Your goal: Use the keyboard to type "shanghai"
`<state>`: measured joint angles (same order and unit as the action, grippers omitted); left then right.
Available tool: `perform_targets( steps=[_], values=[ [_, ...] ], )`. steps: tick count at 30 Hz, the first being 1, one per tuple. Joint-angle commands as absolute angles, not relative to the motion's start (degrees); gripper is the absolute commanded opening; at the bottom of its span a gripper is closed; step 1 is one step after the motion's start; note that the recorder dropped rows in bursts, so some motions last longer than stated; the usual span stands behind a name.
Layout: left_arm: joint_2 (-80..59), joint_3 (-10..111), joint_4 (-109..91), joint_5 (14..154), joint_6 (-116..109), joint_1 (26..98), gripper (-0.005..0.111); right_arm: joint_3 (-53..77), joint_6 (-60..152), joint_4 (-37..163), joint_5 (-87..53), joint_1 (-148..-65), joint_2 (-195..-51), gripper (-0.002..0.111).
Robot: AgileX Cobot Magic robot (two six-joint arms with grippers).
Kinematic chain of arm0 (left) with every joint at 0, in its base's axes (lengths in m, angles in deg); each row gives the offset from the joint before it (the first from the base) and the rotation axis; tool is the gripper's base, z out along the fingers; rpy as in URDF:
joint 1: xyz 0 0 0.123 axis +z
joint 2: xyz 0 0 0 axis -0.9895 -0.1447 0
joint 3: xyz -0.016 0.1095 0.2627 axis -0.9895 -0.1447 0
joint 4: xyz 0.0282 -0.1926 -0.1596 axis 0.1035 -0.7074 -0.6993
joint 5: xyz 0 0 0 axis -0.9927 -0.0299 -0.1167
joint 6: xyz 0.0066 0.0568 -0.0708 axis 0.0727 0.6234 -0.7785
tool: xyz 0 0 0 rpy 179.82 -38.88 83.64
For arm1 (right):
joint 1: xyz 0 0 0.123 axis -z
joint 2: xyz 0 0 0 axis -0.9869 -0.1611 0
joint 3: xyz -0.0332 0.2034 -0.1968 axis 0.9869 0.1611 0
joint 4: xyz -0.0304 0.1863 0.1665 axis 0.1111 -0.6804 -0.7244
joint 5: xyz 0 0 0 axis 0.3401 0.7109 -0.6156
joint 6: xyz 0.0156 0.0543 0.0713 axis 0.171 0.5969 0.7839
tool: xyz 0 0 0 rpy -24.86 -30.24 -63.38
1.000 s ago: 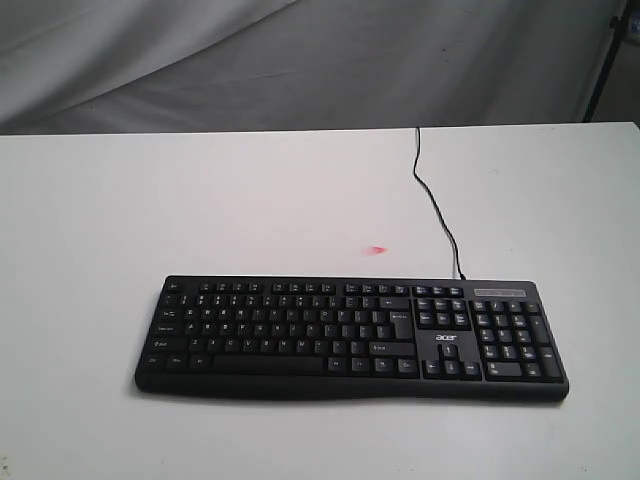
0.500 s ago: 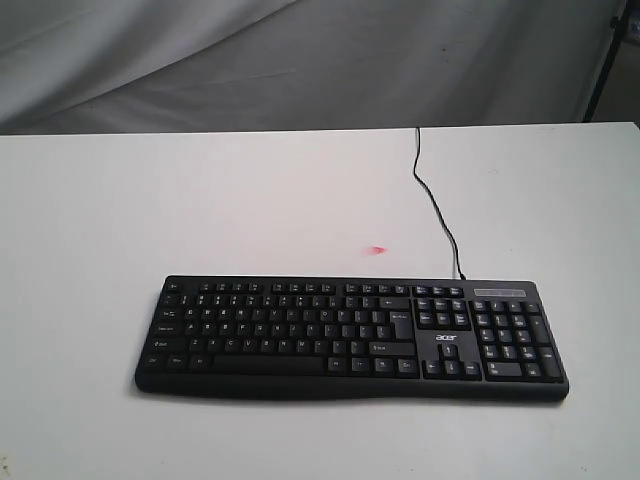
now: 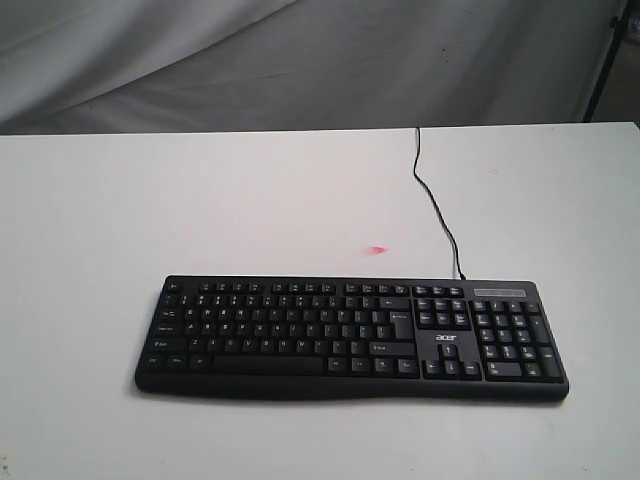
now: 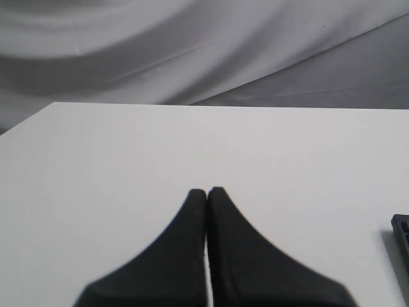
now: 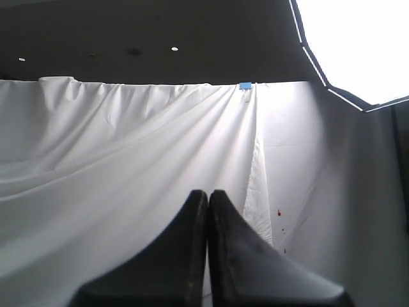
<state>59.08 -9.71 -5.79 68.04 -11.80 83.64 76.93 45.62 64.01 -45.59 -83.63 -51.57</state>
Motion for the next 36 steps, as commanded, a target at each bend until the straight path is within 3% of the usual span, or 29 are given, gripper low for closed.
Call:
perform_targets(
  steps=[1,18,36],
  values=[
    [59.4,-10.0,-5.8,68.4,-11.9,83.4,0.001,77.1,45.5,63.7,-46.0,-83.3,-51.5,0.000],
    [59.4,-10.0,-5.8,68.4,-11.9,83.4,0.001,77.1,53.3,63.7,-49.7,-83.3,-51.5,0.000],
    [59.4,-10.0,-5.8,68.4,-11.9,83.4,0.001,62.8,56.3,64.2,-33.6,-83.5,-51.5,0.000]
  ],
)
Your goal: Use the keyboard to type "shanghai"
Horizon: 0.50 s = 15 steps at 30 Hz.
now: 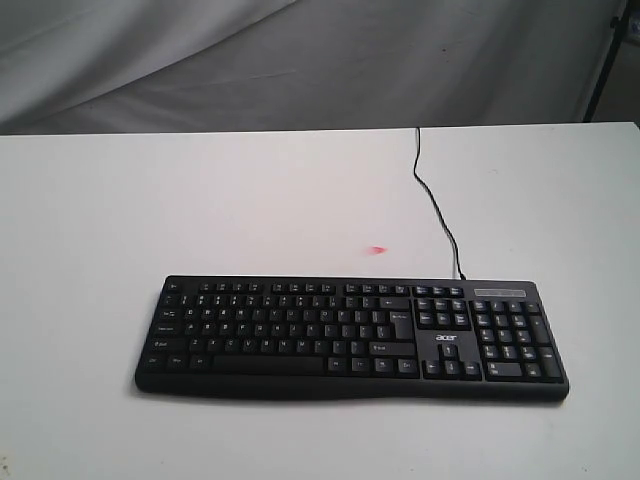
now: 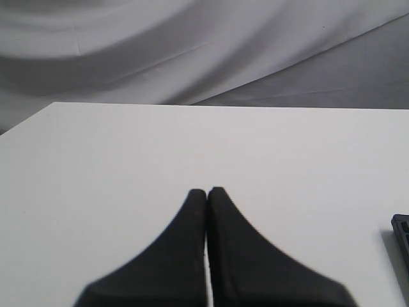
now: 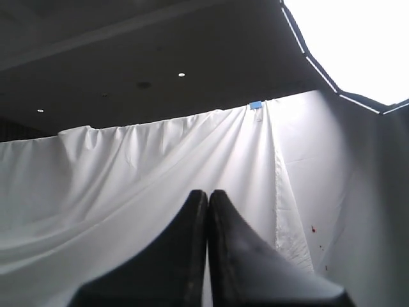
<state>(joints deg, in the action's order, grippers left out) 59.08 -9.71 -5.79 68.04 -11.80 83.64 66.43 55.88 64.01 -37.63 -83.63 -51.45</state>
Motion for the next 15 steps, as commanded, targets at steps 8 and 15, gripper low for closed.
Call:
perform_targets(
  steps=[8,15],
  values=[
    [59.4,-10.0,-5.8,68.4,-11.9,83.4,0.001,52.2,56.1,64.2,-24.4,-83.5,-53.1,0.000],
    [59.4,-10.0,-5.8,68.4,-11.9,83.4,0.001,39.2,54.3,64.4,-14.6,-83.5,-63.0,0.000]
  ],
)
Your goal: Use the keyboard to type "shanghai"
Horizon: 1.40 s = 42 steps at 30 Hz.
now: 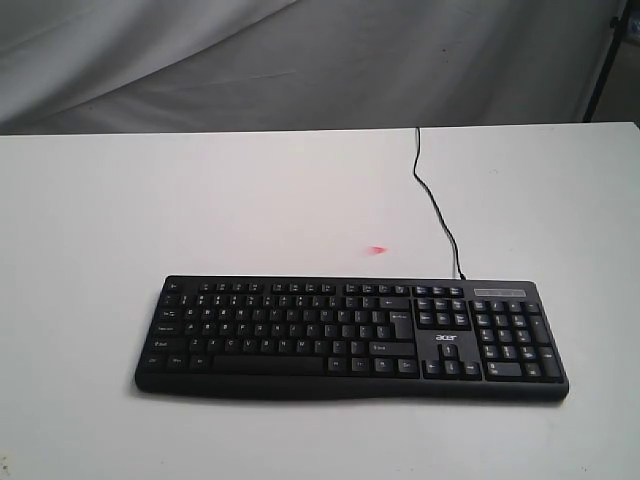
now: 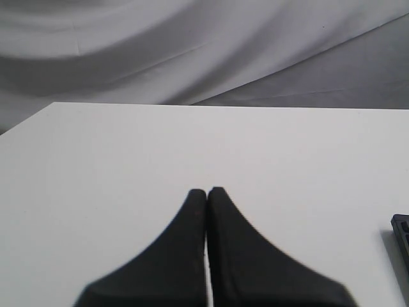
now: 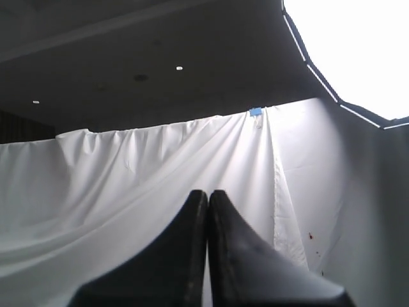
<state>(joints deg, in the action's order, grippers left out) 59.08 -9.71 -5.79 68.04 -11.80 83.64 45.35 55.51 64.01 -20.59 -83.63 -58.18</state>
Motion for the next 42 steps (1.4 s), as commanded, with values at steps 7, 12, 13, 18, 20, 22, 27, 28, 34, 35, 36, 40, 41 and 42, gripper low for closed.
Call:
perform_targets(
  steps=[7,12,13,18,20,22,27,28,34,35,36,40,41,42],
  values=[
    [59.4,-10.0,-5.8,68.4,-11.9,83.4,0.001,26.6,49.8,64.4,-6.7,-83.5,-73.9,0.000],
    [59.4,-10.0,-5.8,68.4,-11.9,83.4,0.001,15.9,47.4,64.4,-2.1,-83.5,-80.2,0.000],
    [59.4,-10.0,-5.8,68.4,-11.9,83.4,0.001,14.1,47.1,64.4,-1.1,-83.5,-81.2,0.000],
    [59.4,-10.0,-5.8,68.4,-11.9,83.4,0.001,1.8,46.1,64.4,4.6,-83.5,-88.8,0.000],
    [59.4,-10.0,-5.8,68.4,-11.9,83.4,0.001,-3.6,44.3,64.4,7.9,-83.5,-92.7,0.000],
    [59.4,-10.0,-5.8,68.4,-11.9,83.4,0.001,-7.3,42.9,64.4,10.0,-83.5,-95.5,0.000],
    [59.4,-10.0,-5.8,68.4,-11.9,83.4,0.001,-18.5,38.8,64.4,17.2,-83.5,-103.3,0.000],
    [59.4,-10.0,-5.8,68.4,-11.9,83.4,0.001,-21.4,37.9,64.4,19.2,-83.5,-105.4,0.000],
    [59.4,-10.0,-5.8,68.4,-11.9,83.4,0.001,-35.6,29.3,64.1,27.3,-83.5,-117.1,0.000],
    [59.4,-10.0,-5.8,68.4,-11.9,83.4,0.001,-36.1,27.6,63.2,27.4,-83.5,-118.1,0.000],
    [59.4,-10.0,-5.8,68.4,-11.9,83.4,0.001,-36.1,25.6,62.3,27.4,-83.5,-118.8,0.000],
    [59.4,-10.0,-5.8,68.4,-11.9,83.4,0.001,-36.1,17.2,56.1,29.7,-83.5,-121.7,0.000],
    [59.4,-10.0,-5.8,68.4,-11.9,83.4,0.001,-36.1,15.6,54.6,30.4,-83.5,-123.1,0.000],
    [59.4,-10.0,-5.8,68.4,-11.9,83.4,0.001,-36.1,15.2,53.0,30.5,-83.5,-124.2,0.000]
  ],
)
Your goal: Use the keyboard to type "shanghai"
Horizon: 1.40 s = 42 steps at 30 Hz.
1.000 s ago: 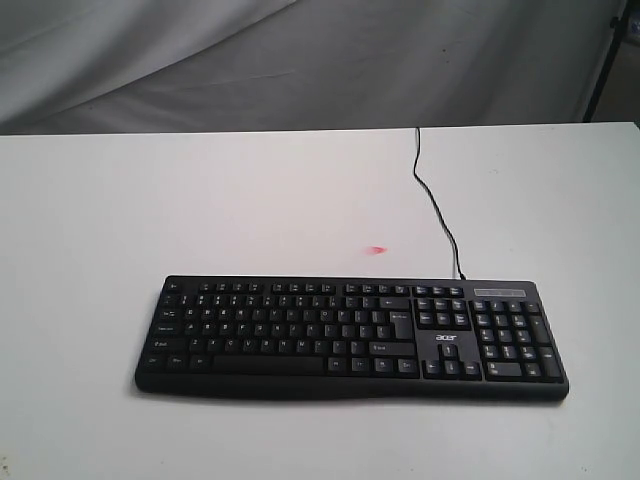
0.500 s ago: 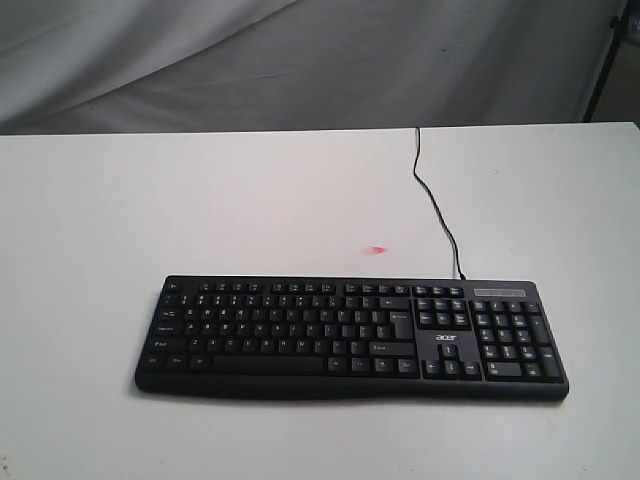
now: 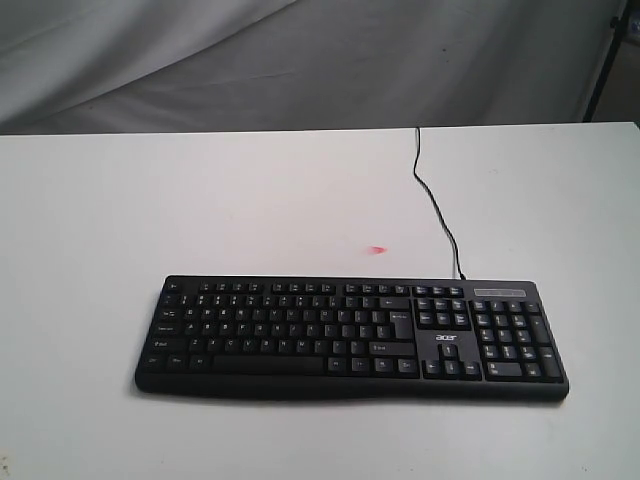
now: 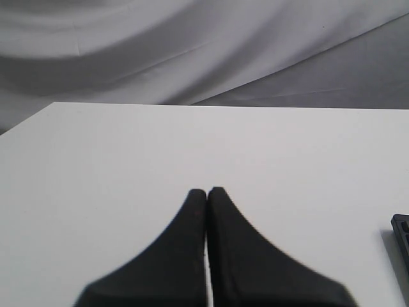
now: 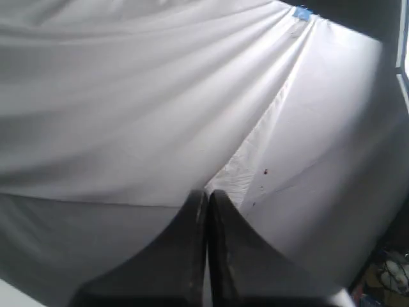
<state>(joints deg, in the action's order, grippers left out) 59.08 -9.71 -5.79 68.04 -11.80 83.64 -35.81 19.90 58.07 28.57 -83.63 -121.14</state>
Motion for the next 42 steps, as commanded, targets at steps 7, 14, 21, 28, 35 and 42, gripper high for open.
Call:
perform_targets(
  steps=[7,14,21,28,35,42],
  values=[
    [59.4,-10.0,-5.8,68.4,-11.9,83.4,0.001,-36.0,14.9,49.8,32.0,-83.5,-130.4,0.000],
    [59.4,-10.0,-5.8,68.4,-11.9,83.4,0.001,-36.0,15.1,49.8,36.6,-83.5,-137.3,0.000],
    [59.4,-10.0,-5.8,68.4,-11.9,83.4,0.001,-36.0,12.0,49.6,42.2,-83.5,-144.6,0.000],
    [59.4,-10.0,-5.8,68.4,-11.9,83.4,0.001,-36.0,1.4,39.0,46.7,-83.5,-151.0,0.000],
    [59.4,-10.0,-5.8,68.4,-11.9,83.4,0.001,-36.0,0.0,29.7,46.6,-83.5,-156.7,0.000],
    [59.4,-10.0,-5.8,68.4,-11.9,83.4,0.001,-36.0,-1.0,23.0,47.7,-83.5,-162.9,0.000]
  ],
)
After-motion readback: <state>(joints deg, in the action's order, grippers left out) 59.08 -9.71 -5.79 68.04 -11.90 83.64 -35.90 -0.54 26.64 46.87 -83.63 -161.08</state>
